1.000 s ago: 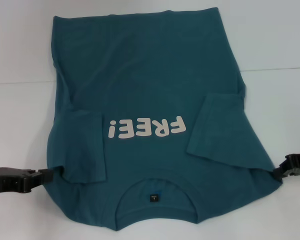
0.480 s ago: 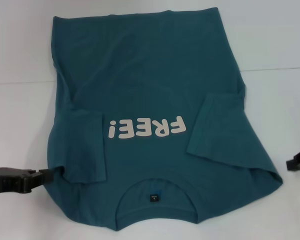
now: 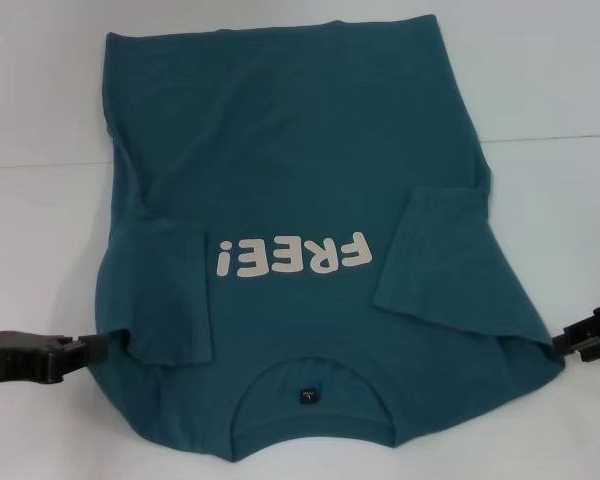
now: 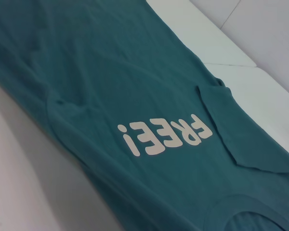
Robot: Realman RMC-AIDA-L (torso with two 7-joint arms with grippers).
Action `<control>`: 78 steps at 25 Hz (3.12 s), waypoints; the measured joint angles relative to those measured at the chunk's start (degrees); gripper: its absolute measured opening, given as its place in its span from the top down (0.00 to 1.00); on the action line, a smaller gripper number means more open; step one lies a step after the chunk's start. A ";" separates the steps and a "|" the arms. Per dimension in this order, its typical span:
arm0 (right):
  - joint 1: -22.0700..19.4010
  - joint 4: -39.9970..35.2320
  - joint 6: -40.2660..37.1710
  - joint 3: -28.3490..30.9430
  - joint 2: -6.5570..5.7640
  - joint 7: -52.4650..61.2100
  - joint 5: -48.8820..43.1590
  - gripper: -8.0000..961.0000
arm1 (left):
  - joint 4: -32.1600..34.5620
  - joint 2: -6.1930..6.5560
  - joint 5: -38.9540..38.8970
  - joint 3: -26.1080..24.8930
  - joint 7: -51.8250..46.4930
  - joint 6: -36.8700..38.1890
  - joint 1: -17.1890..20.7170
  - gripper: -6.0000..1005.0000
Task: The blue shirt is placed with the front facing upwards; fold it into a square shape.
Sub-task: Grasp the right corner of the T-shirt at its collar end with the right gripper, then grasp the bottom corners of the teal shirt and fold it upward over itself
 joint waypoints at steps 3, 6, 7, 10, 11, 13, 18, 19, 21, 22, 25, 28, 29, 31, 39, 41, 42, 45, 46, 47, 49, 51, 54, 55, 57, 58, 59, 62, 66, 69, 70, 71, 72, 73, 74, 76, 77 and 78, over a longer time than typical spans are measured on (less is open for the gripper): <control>0.19 0.00 0.06 -0.02 0.11 -0.07 0.08 0.59 | -0.74 -0.15 -0.01 -0.07 -0.07 0.44 0.06 0.96; 0.27 0.20 0.61 -0.03 0.17 -0.06 0.16 0.43 | -1.02 -0.20 -0.06 -0.11 -0.13 0.74 0.12 0.96; 0.32 0.96 1.24 -0.03 0.22 -0.05 0.14 0.38 | -1.04 -0.21 -0.14 -0.13 -0.13 0.85 0.13 0.96; 0.38 1.77 1.83 -0.03 0.24 -0.09 0.13 0.30 | -1.08 -0.20 -0.72 -0.17 -0.15 0.93 0.26 0.96; 0.41 2.11 2.04 -0.03 0.25 -0.12 0.17 0.27 | -1.09 -0.16 -0.87 -0.17 -0.15 0.93 0.33 0.96; 0.44 2.54 2.27 -0.03 0.36 -0.16 0.24 0.21 | -1.10 -0.10 -0.92 -0.16 -0.16 0.93 0.40 0.96; 0.74 3.11 2.82 -0.03 0.91 -0.17 0.30 0.22 | -1.10 -0.04 -0.96 -0.15 -0.19 0.94 0.43 0.96; 0.90 3.45 3.01 -0.03 0.96 -0.17 0.31 0.22 | -1.10 -0.04 -0.96 -0.15 -0.19 0.94 0.43 0.96; 1.31 4.28 3.57 -0.02 0.97 -0.17 0.33 0.22 | -1.10 -0.04 -0.97 -0.15 -0.20 0.94 0.43 0.96; 1.54 4.76 3.89 -0.01 0.95 -0.17 0.35 0.22 | -1.10 -0.04 -0.97 -0.14 -0.20 0.94 0.43 0.96; 2.22 6.15 4.55 0.06 0.89 -0.17 0.44 0.23 | -1.10 -0.04 -0.97 -0.14 -0.20 0.91 0.43 0.96; 2.44 6.54 4.63 0.11 1.18 -0.17 0.74 0.23 | -1.08 -0.04 -0.97 -0.14 -0.20 0.85 0.43 0.96; 2.50 6.69 4.63 0.04 1.29 -0.18 0.82 0.23 | -1.06 -0.04 -0.97 -0.15 -0.21 0.79 0.43 0.96; 2.57 7.01 4.62 -0.11 1.41 -0.26 0.87 0.23 | -1.03 -0.04 -0.97 -0.15 -0.20 0.73 0.43 0.96; 2.38 6.74 4.01 -0.23 1.30 -2.18 0.87 0.56 | -1.01 -0.04 -0.96 -0.15 -0.17 0.73 0.30 0.96; 2.34 6.65 3.96 -0.02 1.31 -2.89 0.91 0.66 | -1.01 -0.04 -0.96 -0.15 -0.18 0.81 0.27 0.96; 2.34 6.61 3.98 -0.02 1.31 -3.01 0.93 0.71 | -1.01 -0.04 -0.96 -0.15 -0.18 0.86 0.26 0.96; 2.34 6.55 4.24 -0.15 1.31 -3.24 0.85 0.83 | -1.00 -0.04 -0.96 -0.15 -0.21 0.91 0.26 0.96; 2.34 6.51 4.31 -0.19 1.31 -3.37 0.80 0.86 | -1.00 -0.04 -0.96 -0.15 -0.20 0.91 0.26 0.96; 2.35 6.46 4.31 -0.22 1.29 -3.55 0.79 0.89 | -1.00 -0.04 -0.96 -0.15 -0.21 0.92 0.25 0.96; 2.34 6.36 4.34 -0.35 1.24 -3.86 0.78 0.96 | -1.01 -0.04 -0.96 -0.15 -0.21 0.93 0.26 0.96; 2.26 6.27 4.41 -0.60 1.16 -3.89 0.76 0.96 | -1.00 -0.04 -0.96 -0.15 -0.20 0.94 0.25 0.96; 2.07 6.12 4.30 -0.88 1.00 -3.91 0.74 0.97 | -1.01 -0.04 -0.96 -0.15 -0.20 0.94 0.26 0.96; 2.02 6.04 4.13 -0.88 0.90 -3.92 0.75 0.97 | -1.01 -0.04 -0.96 -0.15 -0.21 0.94 0.28 0.96; 1.93 5.88 3.47 -0.74 0.54 -3.93 0.79 0.97 | -1.04 -0.04 -0.96 -0.15 -0.20 0.96 0.31 0.96; 1.87 5.74 3.12 -0.64 0.41 -3.93 0.82 0.97 | -1.06 -0.04 -0.96 -0.15 -0.20 1.02 0.32 0.96; 1.77 5.32 2.54 -0.54 0.25 -3.94 0.86 0.97 | -1.08 -0.01 -0.96 -0.15 -0.20 1.11 0.35 0.96; 1.19 2.89 0.74 -0.26 0.11 -3.94 0.97 0.97 | -1.14 0.03 -0.96 -0.15 -0.23 1.58 0.41 0.96; 0.53 0.17 -1.46 0.07 0.11 -3.95 1.04 0.97 | -1.19 0.14 -0.96 -0.28 -0.26 1.97 0.43 0.96; 0.25 -0.15 -2.59 0.21 -0.10 -4.15 1.07 0.97 | -1.19 0.29 -0.96 -0.32 -0.28 2.66 0.41 0.96; 0.12 -0.30 -3.19 0.36 -0.17 -4.35 1.10 0.97 | -1.20 0.36 -0.96 -0.39 -0.28 2.91 0.40 0.96; -0.01 -0.51 -3.73 0.61 -0.24 -4.57 1.12 0.97 | -1.23 0.47 -0.96 -0.51 -0.28 3.31 0.38 0.96; -0.19 -0.92 -4.52 1.04 -0.26 -4.87 1.13 0.97 | -1.27 0.69 -0.96 -0.74 -0.29 3.78 0.38 0.96; -0.36 -1.40 -5.38 1.52 -0.29 -5.19 1.13 0.97 | -1.27 0.84 -0.96 -0.99 -0.32 4.13 0.37 0.96; -0.59 -2.10 -6.67 2.31 -0.28 -5.60 1.15 0.97 | -1.27 1.03 -0.96 -1.30 -0.38 4.52 0.37 0.96; -1.04 -3.48 -9.14 3.80 -0.24 -6.27 1.20 0.97 | -1.27 1.72 -0.96 -2.32 -0.83 6.14 0.33 0.96; -1.31 -4.27 -10.35 4.51 -0.22 -6.62 1.25 0.97 | -1.27 1.72 -0.96 -2.32 -0.83 6.14 0.33 0.96; -1.63 -5.19 -11.59 5.20 -0.19 -7.02 1.33 0.97 | -1.29 1.87 -0.96 -2.46 -0.95 6.63 0.33 0.96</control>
